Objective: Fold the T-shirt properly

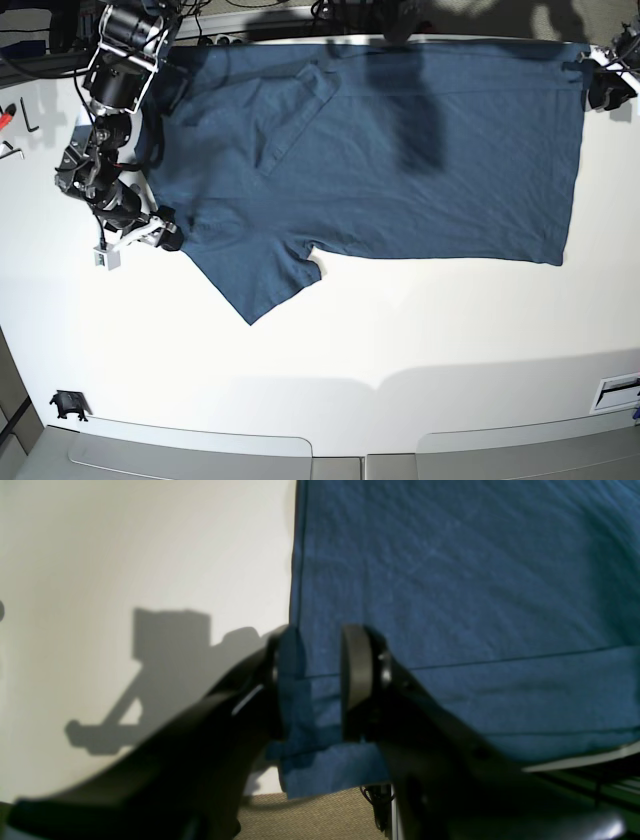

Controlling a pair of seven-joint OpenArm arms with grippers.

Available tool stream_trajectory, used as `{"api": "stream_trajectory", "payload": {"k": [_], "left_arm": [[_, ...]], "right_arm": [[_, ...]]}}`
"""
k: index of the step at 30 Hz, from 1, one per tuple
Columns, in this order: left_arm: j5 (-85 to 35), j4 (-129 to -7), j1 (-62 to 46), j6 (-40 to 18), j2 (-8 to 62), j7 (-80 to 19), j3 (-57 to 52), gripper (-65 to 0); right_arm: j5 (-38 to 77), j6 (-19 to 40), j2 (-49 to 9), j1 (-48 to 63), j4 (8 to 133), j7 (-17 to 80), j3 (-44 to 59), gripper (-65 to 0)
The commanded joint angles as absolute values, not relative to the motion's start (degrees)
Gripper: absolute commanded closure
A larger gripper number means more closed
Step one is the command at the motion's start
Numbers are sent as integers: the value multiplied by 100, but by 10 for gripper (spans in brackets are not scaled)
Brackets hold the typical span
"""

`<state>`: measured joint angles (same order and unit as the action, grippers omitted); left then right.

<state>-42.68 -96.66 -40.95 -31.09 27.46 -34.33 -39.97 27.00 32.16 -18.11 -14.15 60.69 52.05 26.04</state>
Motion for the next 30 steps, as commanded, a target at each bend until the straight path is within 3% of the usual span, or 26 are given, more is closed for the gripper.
{"api": "stream_trajectory", "payload": {"k": [1,11,13,18,19,25,30], "left_arm": [[-4362,-9754,-4143,-3122,2840,-3295,-4056,-141],[-4362,-9754,-4143,-3124,2840,-3293,-4056,-141],[-4362,-9754,-4143,-3124,2840,-3293,-4056,-141],[-4362,-9754,-4143,-3124,2842,-3135,-4056,-141],[-4362,-9754,-4143,-3124,2842,-3098,-4056,-142],[-4357,-9749,-3938,-3124,2842,-2827,-4056,-149],[-4128,-9747,-3124,-3124,2842,-2842,-4042,-241]], "right_arm": [[2917,3330,-1916,-1535,6136,5229,2624,-369],[3177,3369,-1918,-1535,6136,5660,2624,-360],[3177,3367,-1918,-1535,6136,5658,2624,-302],[3175,3367,-1918,-1535,6136,5555,2624,-23],[3177,3365,-1918,-1535,6136,5492,2624,0],[3179,3367,-1918,-1538,6136,5271,2624,0],[3177,3365,-1903,-1538,6136,5273,2624,0]]}}
